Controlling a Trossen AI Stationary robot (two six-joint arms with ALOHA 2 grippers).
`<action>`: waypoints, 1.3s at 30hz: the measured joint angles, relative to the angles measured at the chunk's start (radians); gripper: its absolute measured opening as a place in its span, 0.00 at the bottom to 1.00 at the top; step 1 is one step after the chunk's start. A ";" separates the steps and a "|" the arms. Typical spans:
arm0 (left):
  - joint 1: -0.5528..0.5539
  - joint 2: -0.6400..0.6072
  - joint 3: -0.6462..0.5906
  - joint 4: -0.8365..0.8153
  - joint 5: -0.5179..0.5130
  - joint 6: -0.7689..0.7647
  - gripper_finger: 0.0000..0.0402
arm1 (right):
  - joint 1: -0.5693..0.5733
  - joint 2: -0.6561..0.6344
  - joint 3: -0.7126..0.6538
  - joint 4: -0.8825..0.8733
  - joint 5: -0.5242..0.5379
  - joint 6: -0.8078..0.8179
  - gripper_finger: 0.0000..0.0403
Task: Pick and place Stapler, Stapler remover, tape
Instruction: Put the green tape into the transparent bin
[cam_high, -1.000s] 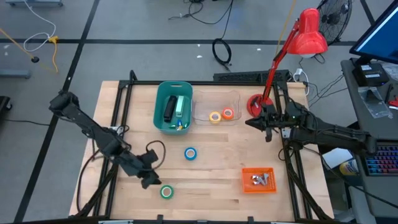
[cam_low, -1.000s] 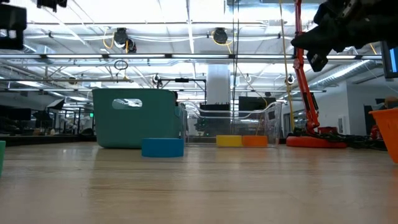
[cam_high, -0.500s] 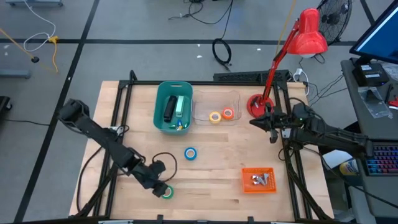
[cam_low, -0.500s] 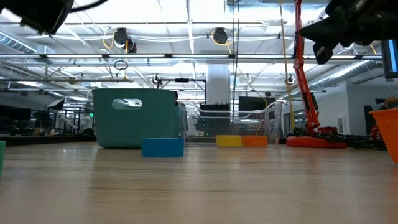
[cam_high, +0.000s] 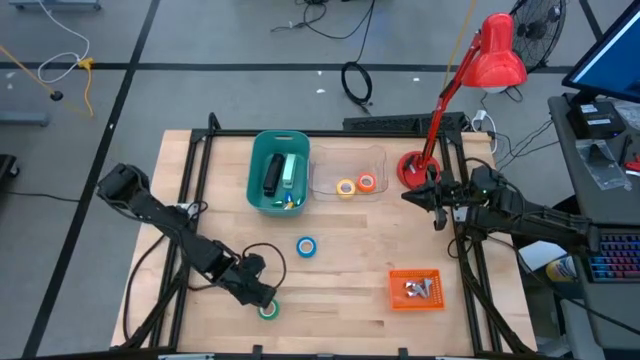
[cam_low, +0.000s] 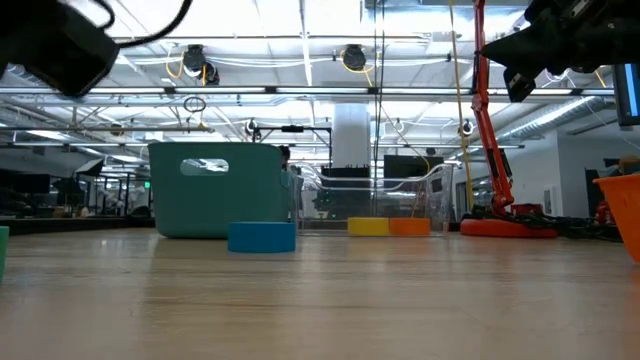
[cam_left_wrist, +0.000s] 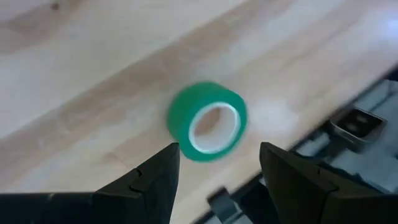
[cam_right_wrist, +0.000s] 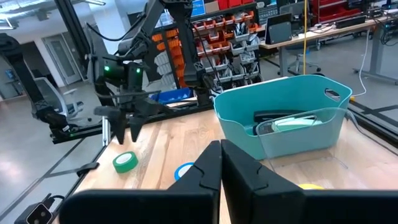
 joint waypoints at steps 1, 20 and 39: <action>0.002 0.008 0.000 -0.009 0.000 -0.001 0.56 | 0.000 0.000 0.000 0.000 0.000 -0.002 0.00; -0.001 0.189 0.003 0.010 0.089 -0.054 0.56 | 0.000 0.000 0.000 -0.008 0.000 -0.005 0.00; 0.006 0.198 0.001 0.014 0.086 -0.074 0.56 | 0.000 0.000 0.000 -0.009 0.002 -0.005 0.00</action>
